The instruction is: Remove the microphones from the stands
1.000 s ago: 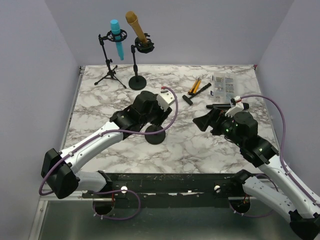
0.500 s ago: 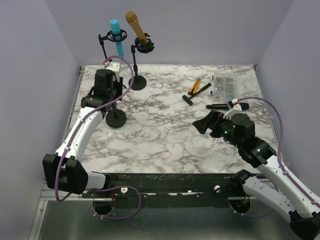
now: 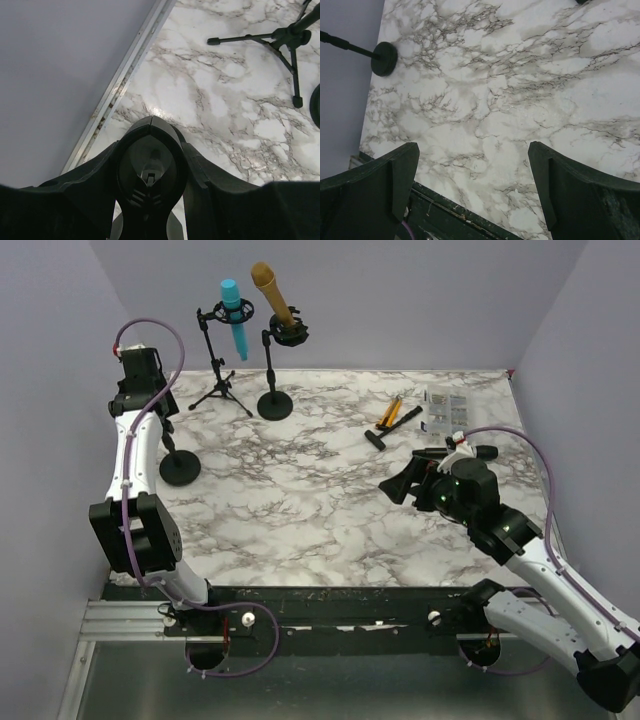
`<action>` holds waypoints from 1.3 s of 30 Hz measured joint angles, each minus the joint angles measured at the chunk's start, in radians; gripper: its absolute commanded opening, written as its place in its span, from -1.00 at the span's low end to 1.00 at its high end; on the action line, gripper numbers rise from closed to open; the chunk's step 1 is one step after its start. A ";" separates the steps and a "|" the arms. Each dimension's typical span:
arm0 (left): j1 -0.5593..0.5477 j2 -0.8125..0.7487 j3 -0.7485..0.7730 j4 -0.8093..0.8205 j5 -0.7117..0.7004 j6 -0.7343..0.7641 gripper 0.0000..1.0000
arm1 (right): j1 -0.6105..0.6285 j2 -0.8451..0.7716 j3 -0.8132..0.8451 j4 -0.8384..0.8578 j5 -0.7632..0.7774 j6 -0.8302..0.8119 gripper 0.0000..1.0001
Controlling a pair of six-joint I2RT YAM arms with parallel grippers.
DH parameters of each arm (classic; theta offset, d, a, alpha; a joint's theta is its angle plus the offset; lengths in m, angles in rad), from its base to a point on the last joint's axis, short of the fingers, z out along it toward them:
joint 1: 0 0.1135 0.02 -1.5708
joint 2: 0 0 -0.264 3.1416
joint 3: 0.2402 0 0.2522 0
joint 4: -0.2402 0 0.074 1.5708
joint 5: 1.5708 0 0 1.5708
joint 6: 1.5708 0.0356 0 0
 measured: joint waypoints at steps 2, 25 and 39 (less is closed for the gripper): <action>0.008 0.008 0.005 -0.021 -0.015 -0.014 -1.00 | 0.000 0.003 0.002 0.000 -0.003 0.002 1.00; 0.075 -0.044 -0.018 -0.021 -0.008 -0.147 0.97 | 0.000 0.098 -0.029 0.077 -0.100 0.059 0.99; -0.122 -0.399 -0.101 0.097 0.245 -0.169 0.97 | 0.000 0.122 -0.028 0.090 -0.106 0.047 0.99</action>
